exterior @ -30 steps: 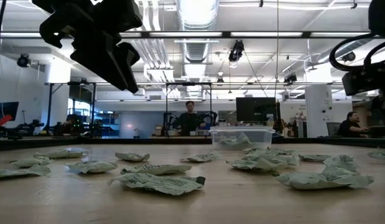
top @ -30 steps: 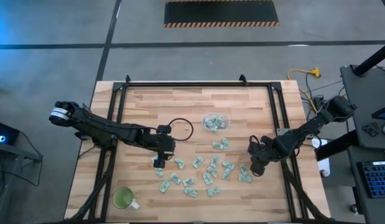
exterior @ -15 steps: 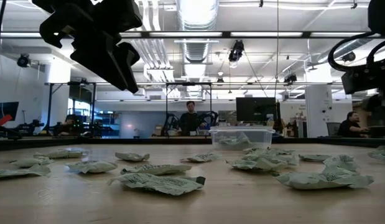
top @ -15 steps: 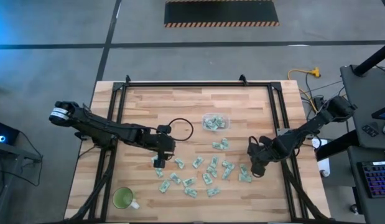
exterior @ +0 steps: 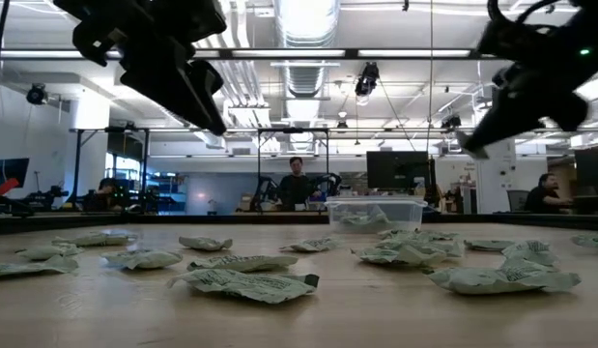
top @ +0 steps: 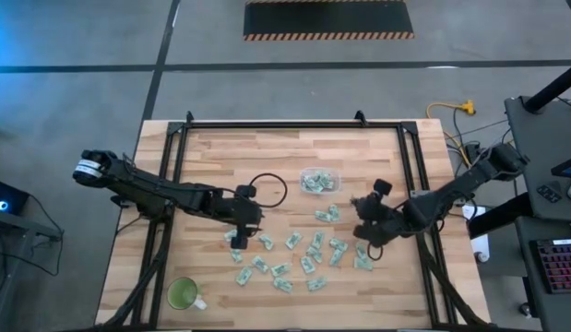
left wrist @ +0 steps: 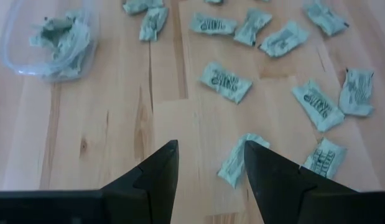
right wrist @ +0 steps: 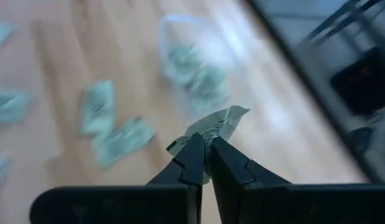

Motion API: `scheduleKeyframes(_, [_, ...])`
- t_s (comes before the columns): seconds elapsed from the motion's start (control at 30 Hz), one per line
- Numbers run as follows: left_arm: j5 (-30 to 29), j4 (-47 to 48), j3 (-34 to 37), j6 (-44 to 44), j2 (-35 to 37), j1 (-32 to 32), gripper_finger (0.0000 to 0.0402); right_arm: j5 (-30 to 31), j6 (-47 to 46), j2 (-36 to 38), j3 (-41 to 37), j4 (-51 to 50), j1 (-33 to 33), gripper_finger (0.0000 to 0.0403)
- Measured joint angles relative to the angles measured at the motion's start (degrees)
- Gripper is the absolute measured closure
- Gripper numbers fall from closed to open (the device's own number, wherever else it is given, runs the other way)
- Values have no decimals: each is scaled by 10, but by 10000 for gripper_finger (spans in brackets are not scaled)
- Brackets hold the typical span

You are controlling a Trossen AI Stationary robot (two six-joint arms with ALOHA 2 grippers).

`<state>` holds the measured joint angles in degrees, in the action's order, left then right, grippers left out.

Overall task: Pick and place Stevia / Truvia into bins
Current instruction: Put the stevia packet into the transparent bin

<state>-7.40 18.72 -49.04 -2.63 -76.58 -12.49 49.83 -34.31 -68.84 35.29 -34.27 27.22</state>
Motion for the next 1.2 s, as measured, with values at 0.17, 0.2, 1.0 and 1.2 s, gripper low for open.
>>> scheduleKeyframes(0.17, [-5,-21,0,5,0,0,235,9,95,0,-3,86,-61,390])
scheduleKeyframes(0.2, [-6,-23,0,5,0,0,235,3,115,0,-5,109,-74,390])
scheduleKeyframes(1.0, [-9,-33,0,17,0,0,235,-396,291,-34,-45,355,-405,390])
scheduleKeyframes(1.2, [-9,-37,0,17,0,0,235,-399,332,-93,-46,393,-406,363])
